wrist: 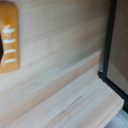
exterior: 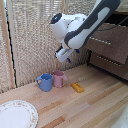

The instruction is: Propose to navigate your clamp on the clench of the first drawer. Use gentle force to register to the cabinet. Send posterior your swing mandate till over it lurks, a cup of pink essence. Fortify your grip after aiming concentric with the pink cup’s periphery. Manoeuvre the pink towards the cabinet's top. Drop your compression till the cup is resting inside.

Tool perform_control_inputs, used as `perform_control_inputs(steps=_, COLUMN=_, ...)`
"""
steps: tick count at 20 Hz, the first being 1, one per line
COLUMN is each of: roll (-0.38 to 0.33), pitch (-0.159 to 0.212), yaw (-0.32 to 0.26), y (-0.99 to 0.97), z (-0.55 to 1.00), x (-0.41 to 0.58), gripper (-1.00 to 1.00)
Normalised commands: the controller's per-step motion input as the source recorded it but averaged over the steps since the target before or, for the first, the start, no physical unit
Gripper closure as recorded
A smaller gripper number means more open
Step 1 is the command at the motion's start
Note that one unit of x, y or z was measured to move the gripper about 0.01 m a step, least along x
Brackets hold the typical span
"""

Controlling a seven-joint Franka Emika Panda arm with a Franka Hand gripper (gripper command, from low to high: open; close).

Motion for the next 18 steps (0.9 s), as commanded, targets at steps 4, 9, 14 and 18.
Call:
perform_control_inputs(steps=4, roll=0.335, pitch=0.152, yaw=-0.166, y=0.29, z=0.0, x=0.389, gripper=-1.0)
perform_control_inputs(steps=9, roll=0.269, pitch=0.153, yaw=-0.173, y=0.21, z=-0.1, x=0.509, gripper=-1.0)
perform_control_inputs(steps=14, roll=0.168, pitch=0.164, yaw=-0.086, y=-0.04, z=-0.18, x=0.762, gripper=-1.0)
perform_control_inputs(steps=18, roll=0.123, pitch=0.123, yaw=-0.01, y=-0.04, z=-0.31, x=0.632, gripper=-1.0)
